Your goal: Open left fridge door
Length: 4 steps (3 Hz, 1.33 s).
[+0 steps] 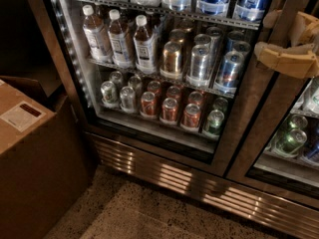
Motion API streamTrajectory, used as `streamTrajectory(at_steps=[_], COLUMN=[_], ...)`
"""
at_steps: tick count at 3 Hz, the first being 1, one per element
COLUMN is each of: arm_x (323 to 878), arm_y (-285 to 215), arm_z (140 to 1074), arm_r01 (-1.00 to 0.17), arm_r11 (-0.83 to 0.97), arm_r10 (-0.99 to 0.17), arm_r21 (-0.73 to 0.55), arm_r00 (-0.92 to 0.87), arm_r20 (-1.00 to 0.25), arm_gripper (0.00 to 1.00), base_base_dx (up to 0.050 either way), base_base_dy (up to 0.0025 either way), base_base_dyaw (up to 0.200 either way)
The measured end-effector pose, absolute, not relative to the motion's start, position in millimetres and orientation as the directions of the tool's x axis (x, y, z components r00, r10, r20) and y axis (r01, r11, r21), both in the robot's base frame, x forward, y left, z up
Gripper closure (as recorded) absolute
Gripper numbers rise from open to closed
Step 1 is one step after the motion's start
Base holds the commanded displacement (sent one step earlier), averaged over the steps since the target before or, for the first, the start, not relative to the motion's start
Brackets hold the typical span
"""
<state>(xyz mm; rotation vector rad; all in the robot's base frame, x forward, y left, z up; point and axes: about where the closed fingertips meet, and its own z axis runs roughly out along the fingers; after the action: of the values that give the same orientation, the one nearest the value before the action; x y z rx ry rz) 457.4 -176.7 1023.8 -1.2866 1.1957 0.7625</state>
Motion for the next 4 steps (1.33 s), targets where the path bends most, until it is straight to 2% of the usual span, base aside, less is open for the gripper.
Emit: streamTrajectory(at_steps=[3,4], arm_x=[457.0,457.0], arm_y=[-177.0,-177.0], arm_z=[1023.8,1023.8], arm_r01=[-0.937,-0.937], arm_r11=[0.181,0.181], arm_r10=[-0.188,-0.188], arm_r21=[-0.300,-0.300], arm_r00=[0.267,0.267], arm_r20=[-0.945,-0.945], arm_gripper=[1.00,1.00], base_base_dx=[-0.050,0.000], base_base_dy=[0.00003,0.00000], base_base_dyaw=[0.000,0.000])
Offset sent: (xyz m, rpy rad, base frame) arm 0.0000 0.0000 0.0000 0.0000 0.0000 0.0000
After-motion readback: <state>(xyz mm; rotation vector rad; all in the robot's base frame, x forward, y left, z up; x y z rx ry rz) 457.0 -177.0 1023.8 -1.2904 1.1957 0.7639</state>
